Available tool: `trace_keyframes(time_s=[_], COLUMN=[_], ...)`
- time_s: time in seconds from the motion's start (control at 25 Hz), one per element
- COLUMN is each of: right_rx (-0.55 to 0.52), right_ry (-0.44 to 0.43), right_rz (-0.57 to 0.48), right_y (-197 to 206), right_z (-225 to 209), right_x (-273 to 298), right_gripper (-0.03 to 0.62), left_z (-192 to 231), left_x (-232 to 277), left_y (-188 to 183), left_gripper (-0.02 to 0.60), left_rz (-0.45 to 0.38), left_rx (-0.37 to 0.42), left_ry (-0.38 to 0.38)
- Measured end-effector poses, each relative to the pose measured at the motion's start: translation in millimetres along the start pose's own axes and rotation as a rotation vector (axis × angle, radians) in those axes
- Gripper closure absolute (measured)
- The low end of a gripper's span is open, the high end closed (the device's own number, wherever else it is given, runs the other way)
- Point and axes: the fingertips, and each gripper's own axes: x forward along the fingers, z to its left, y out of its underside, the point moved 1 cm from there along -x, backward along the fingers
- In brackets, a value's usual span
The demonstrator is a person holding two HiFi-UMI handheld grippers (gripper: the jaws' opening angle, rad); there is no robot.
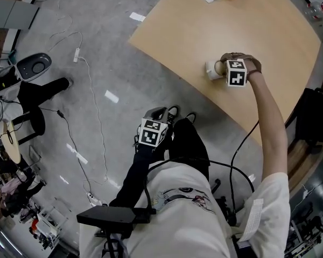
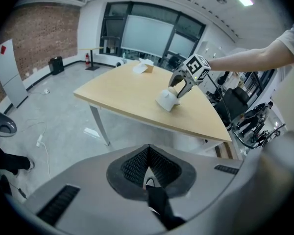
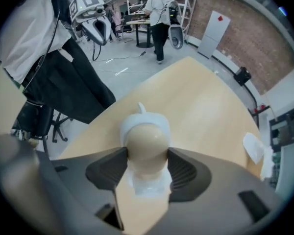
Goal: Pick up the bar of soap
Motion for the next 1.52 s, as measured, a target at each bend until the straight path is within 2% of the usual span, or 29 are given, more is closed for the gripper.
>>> trace_keyframes(time_s=[0.24, 0.48, 0.56, 0.68, 0.84, 1.0, 1.24, 1.36, 1.52], right_rx=[0.247, 0.635, 0.766, 0.974, 1.167, 1.306, 1.435, 1.454, 1.432], right_ry=[0.208, 0.497, 0.608, 0.785, 0.945, 1.077, 1.237, 1.31, 1.381], right_rz=[-0.161, -0.408, -0.473, -0.565, -0.632, -0.744, -0.855, -0.901, -0.911], right_y=[-6, -2, 2, 15, 24, 27, 24, 18, 14], right_z=[-9, 4, 20, 45, 85, 122, 170, 185, 194], right_x=[-33, -99, -132, -185, -235, -279, -331, -354, -376], right_gripper=[0.329, 0.329, 0.329, 0.329, 0.329, 0.329, 0.329, 0.329, 0.329], left_z=[-4, -13, -19, -29, -50, -79, -121, -134, -145], left_x=[-2, -8, -16, -21, -39, -66, -107, -125, -140], left_y=[-10, -33, -50, -96, -153, -205, -247, -262, -277], left_gripper=[0.577, 0.577, 0.577, 0.577, 0.577, 0.577, 0.577, 0.577, 0.577], left_rz=[-0.015, -0.081, -0.139, -0.266, -0.426, -0.572, -0.727, -0.792, -0.856], left_rx=[0.049, 0.096, 0.115, 0.178, 0.242, 0.304, 0.359, 0.374, 0.398], left_ry=[0.029, 0.052, 0.06, 0.098, 0.13, 0.176, 0.229, 0.244, 0.247])
